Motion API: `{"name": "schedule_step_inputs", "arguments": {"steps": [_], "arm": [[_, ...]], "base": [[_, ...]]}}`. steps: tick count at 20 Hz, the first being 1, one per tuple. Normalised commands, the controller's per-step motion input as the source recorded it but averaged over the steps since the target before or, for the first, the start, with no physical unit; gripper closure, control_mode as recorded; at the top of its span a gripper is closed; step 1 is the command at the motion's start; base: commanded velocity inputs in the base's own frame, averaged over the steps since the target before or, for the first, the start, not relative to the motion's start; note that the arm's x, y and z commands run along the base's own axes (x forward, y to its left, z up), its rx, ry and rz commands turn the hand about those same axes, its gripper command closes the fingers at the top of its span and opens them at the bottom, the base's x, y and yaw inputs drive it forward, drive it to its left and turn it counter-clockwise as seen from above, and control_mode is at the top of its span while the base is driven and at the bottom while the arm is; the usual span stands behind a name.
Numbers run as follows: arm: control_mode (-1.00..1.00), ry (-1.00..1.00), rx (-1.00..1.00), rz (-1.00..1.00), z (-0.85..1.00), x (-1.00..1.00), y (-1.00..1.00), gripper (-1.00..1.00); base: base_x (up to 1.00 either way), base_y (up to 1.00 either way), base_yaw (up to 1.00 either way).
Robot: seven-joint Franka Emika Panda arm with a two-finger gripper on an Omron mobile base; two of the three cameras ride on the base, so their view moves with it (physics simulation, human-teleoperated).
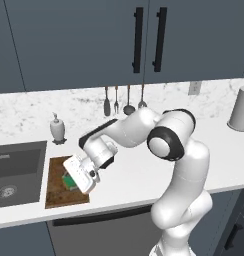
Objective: Pick up the sponge from the counter and clean the cutting board by briefly scrubbing or pressing down on the cutting board. Once finished, release the sponge.
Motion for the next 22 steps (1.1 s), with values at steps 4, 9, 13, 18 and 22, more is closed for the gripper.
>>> {"name": "schedule_step_inputs", "arguments": {"steps": [4, 9, 13, 18, 22], "arm": [[-1.00, -0.15, 0.00, 0.10, -0.42, 0.43, -0.61, 1.00], [-1.00, -0.12, -0.01, 0.05, -0.38, 0.80, -0.28, 1.00], [-1.00, -0.11, -0.01, 0.03, -0.44, 0.90, -0.21, 1.00], [-1.00, -0.12, 0.00, 0.03, -0.46, 0.91, -0.35, 1.00], [-1.00, -0.10, 0.00, 0.04, -0.59, 1.00, -0.40, 1.00]], "base": [[0.00, 0.00, 0.00], [0.00, 0.00, 0.00], [0.00, 0.00, 0.00], [0.00, 0.00, 0.00], [0.00, 0.00, 0.00]]}}
